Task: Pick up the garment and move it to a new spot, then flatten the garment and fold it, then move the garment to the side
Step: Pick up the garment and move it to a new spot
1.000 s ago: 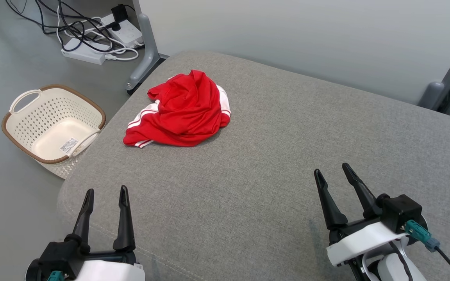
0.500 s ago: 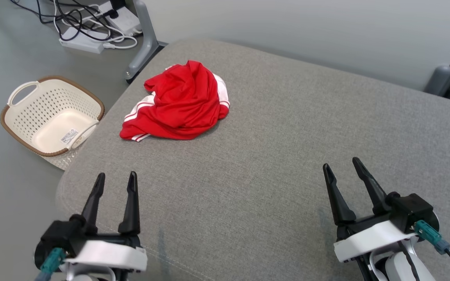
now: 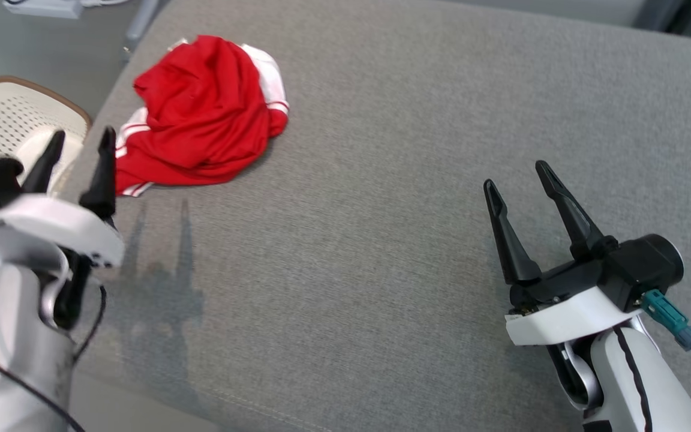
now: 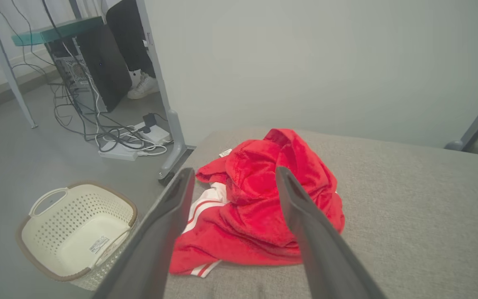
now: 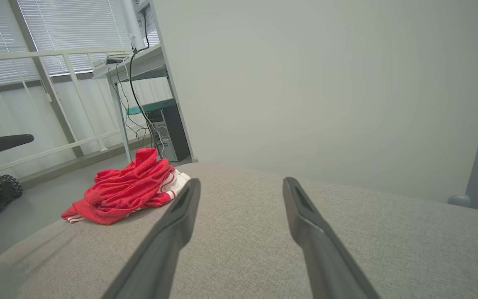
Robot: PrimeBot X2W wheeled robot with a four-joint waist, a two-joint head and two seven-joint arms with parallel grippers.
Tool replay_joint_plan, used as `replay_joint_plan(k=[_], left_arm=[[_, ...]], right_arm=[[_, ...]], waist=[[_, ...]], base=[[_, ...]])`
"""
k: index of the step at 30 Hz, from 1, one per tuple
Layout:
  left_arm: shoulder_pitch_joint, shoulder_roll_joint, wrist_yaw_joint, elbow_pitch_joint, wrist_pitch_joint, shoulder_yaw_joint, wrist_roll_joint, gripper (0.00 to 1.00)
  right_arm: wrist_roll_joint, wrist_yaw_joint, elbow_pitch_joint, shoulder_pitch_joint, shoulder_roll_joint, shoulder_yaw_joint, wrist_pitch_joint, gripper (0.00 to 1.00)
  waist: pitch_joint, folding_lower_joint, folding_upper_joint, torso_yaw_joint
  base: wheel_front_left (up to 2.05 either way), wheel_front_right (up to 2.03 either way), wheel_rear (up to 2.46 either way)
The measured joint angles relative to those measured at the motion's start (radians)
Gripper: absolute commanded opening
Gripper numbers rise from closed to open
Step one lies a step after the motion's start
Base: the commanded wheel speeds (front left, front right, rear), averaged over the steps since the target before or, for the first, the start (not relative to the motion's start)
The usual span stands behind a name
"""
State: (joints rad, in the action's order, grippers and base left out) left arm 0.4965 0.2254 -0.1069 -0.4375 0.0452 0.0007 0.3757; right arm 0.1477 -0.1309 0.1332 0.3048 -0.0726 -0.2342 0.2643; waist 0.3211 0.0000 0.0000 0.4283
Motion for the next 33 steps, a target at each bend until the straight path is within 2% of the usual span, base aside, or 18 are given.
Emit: replay_joint_plan(k=[4, 7, 11, 20, 30, 31, 32, 33], left_arm=[[0.114, 0.058, -0.017, -0.080, -0.169, -0.042, 0.062, 1.00], [0.175, 0.105, -0.020, -0.111, -0.242, -0.095, 0.089, 1.00], [0.234, 0.139, -0.022, -0.130, -0.331, -0.177, 0.183, 1.00], [0.336, 0.226, -0.023, -0.214, -0.442, -0.307, 0.260, 1.00], [0.409, 0.270, -0.023, -0.342, -0.499, -0.427, 0.268, 1.00], [0.415, 0.271, -0.023, -0.351, -0.503, -0.436, 0.274, 0.81], [0.419, 0.273, -0.023, -0.358, -0.504, -0.445, 0.279, 0.81], [0.420, 0.277, -0.023, -0.360, -0.507, -0.460, 0.281, 0.40]], right_arm=[[-0.008, 0.000, -0.018, 0.025, -0.008, -0.017, 0.000, 1.00], [0.007, 0.000, -0.033, 0.042, -0.007, -0.023, -0.005, 1.00], [0.019, 0.000, -0.053, 0.060, -0.007, -0.031, -0.008, 1.00], [0.014, 0.000, -0.055, 0.081, -0.013, -0.046, -0.010, 1.00], [0.001, 0.000, -0.053, 0.084, -0.006, -0.051, -0.008, 1.00], [0.001, 0.000, -0.053, 0.084, -0.005, -0.049, -0.008, 1.00], [0.001, 0.000, -0.053, 0.084, -0.004, -0.049, -0.008, 1.00], [0.001, 0.000, -0.053, 0.084, -0.004, -0.049, -0.007, 1.00]], waist=[[0.055, 0.0000, 0.0000, -0.036], [0.090, 0.0000, 0.0000, -0.063], [0.132, 0.0000, 0.0000, -0.093], [0.195, 0.0000, 0.0000, -0.159], [0.229, 0.0000, 0.0000, -0.214], [0.229, 0.0000, 0.0000, -0.218], [0.228, 0.0000, 0.0000, -0.221], [0.227, 0.0000, 0.0000, -0.224]], base=[[0.00, 0.00, 0.00], [0.00, 0.00, 0.00], [0.00, 0.00, 0.00], [0.00, 0.00, 0.00], [0.00, 0.00, 0.00], [0.00, 0.00, 0.00], [0.00, 0.00, 0.00], [0.00, 0.00, 0.00]])
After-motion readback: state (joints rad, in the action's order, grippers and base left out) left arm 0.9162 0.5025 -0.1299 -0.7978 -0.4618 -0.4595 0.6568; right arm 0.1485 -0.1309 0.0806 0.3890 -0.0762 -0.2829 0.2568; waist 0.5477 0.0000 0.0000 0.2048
